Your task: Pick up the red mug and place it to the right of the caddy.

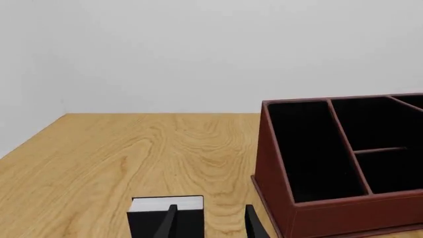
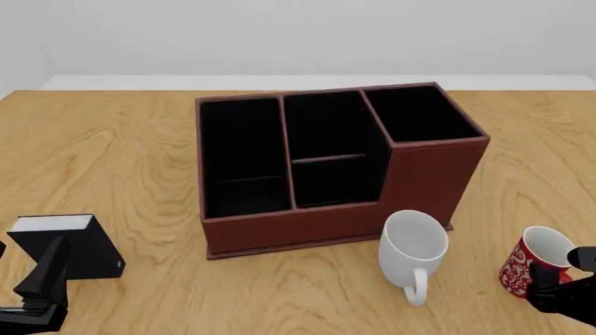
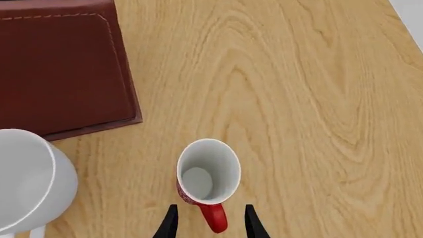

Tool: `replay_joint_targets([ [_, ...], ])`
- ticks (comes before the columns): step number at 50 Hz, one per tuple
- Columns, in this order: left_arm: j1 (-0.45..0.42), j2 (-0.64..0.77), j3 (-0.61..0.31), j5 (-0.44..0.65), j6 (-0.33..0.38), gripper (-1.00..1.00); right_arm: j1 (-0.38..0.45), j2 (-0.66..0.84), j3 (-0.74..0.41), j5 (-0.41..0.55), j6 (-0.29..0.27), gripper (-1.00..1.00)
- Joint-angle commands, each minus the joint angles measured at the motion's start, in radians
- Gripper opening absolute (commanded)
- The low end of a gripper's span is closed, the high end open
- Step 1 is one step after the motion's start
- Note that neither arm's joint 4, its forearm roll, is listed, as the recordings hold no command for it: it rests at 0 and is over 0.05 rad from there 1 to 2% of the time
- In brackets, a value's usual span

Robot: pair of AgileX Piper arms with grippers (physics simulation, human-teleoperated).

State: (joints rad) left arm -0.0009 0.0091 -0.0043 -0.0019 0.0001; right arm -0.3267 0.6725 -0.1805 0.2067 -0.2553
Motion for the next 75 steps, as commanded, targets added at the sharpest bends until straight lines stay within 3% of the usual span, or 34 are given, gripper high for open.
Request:
replay_joint_targets([
  [1,0.001,-0.002,0.0,0.0,0.0,1.0,-0.006,0.035,0.021,-0.042,-0.009,1.0],
  [28,0.001,-0.002,0.0,0.0,0.0,1.0,-0.019,0.098,0.063,-0.119,-0.013,1.0],
  [43,0.001,-0.002,0.0,0.0,0.0,1.0,-0.031,0.161,0.102,-0.213,-0.026,1.0],
  [53,0.001,-0.002,0.0,0.0,0.0,1.0,-0.028,0.117,0.105,-0.173,-0.028,1.0],
  [54,0.001,-0.002,0.0,0.0,0.0,1.0,-0.029,0.109,0.104,-0.166,-0.031,-1.0],
  [75,0.001,-0.002,0.0,0.0,0.0,1.0,-0.018,0.025,0.078,-0.084,-0.019,-1.0],
])
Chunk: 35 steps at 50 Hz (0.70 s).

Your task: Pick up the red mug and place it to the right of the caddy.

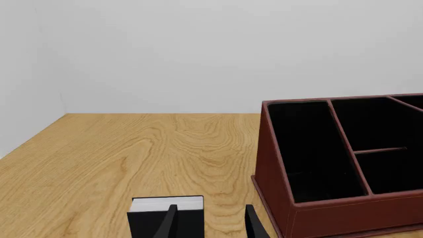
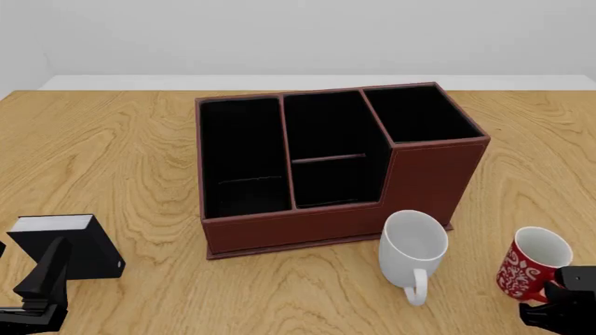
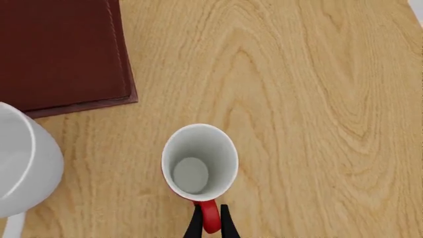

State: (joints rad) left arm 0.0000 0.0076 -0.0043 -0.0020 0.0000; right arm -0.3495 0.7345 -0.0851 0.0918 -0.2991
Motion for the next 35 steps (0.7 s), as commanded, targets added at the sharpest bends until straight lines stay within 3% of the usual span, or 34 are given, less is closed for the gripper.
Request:
replay_joint_targets([
  [1,0.0,0.0,0.0,0.0,0.0,1.0,0.005,-0.05,-0.024,0.042,0.032,-1.0],
  [9,0.0,0.0,0.0,0.0,0.0,1.0,0.022,-0.148,-0.099,0.157,0.074,-1.0],
  [16,0.0,0.0,0.0,0.0,0.0,1.0,0.059,-0.167,-0.165,0.195,0.111,-1.0],
  [22,0.0,0.0,0.0,0.0,0.0,1.0,0.078,-0.108,-0.215,0.15,0.131,-1.0],
  [27,0.0,0.0,0.0,0.0,0.0,1.0,0.111,-0.063,-0.261,0.119,0.188,-1.0],
  [35,0.0,0.0,0.0,0.0,0.0,1.0,0.116,0.084,-0.34,0.015,0.196,-1.0],
])
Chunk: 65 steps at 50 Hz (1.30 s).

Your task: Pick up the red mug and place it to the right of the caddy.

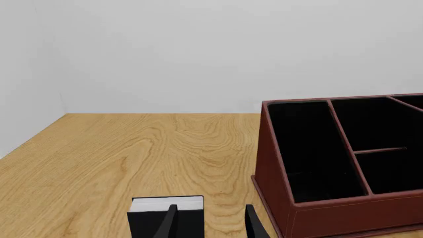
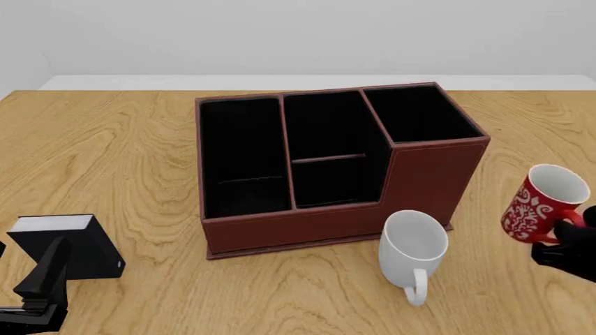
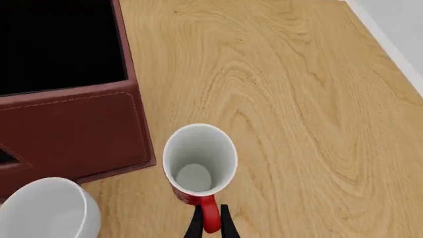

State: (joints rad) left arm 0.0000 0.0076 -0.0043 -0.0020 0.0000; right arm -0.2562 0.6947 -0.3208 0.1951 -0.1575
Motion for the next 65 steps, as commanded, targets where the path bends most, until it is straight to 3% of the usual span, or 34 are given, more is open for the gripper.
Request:
replay_joint_targets([
  [1,0.0,0.0,0.0,0.0,0.0,1.0,0.023,0.138,-0.111,-0.096,0.055,-1.0],
  [17,0.0,0.0,0.0,0.0,0.0,1.0,-0.01,0.302,-0.164,-0.222,0.081,-1.0],
  [33,0.0,0.0,0.0,0.0,0.0,1.0,0.014,0.47,-0.209,-0.33,0.076,-1.0],
  [65,0.0,0.0,0.0,0.0,0.0,1.0,0.04,0.704,-0.248,-0.458,0.066,-1.0],
])
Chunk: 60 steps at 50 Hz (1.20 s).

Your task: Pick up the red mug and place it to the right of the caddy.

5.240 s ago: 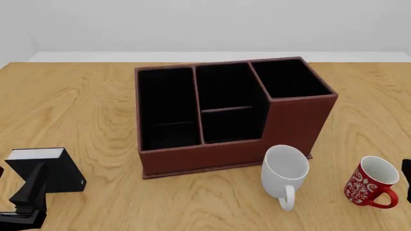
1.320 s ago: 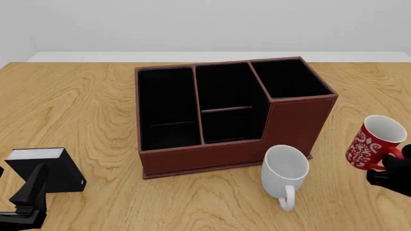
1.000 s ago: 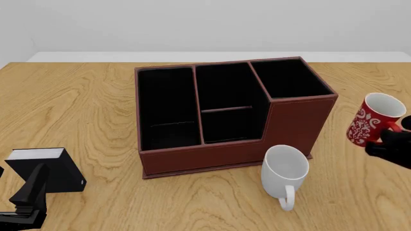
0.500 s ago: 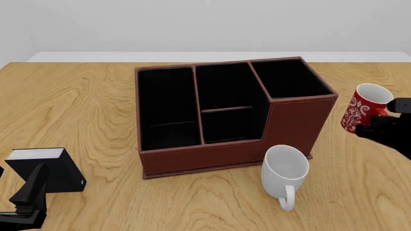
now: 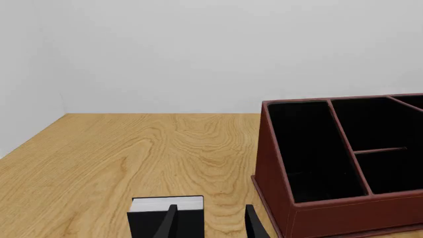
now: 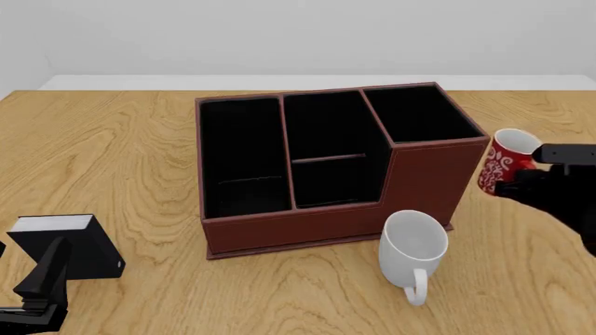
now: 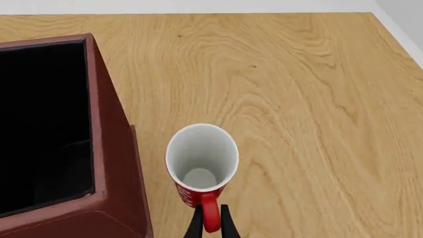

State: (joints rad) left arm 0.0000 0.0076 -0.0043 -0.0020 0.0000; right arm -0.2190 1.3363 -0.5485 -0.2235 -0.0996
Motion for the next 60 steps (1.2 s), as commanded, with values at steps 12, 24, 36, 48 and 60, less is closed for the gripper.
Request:
replay_joint_targets([
  [12,0.0,0.0,0.0,0.0,0.0,1.0,-0.007,0.119,-0.027,-0.067,0.005,-1.0],
  [24,0.0,0.0,0.0,0.0,0.0,1.0,-0.007,0.165,-0.027,-0.094,0.002,-1.0],
  [36,0.0,0.0,0.0,0.0,0.0,1.0,0.002,0.201,-0.03,-0.111,0.005,-1.0],
  [48,0.0,0.0,0.0,0.0,0.0,1.0,0.012,0.234,-0.019,-0.139,0.013,-1.0],
  [60,0.0,0.0,0.0,0.0,0.0,1.0,0.006,0.263,-0.008,-0.165,0.015,-1.0],
])
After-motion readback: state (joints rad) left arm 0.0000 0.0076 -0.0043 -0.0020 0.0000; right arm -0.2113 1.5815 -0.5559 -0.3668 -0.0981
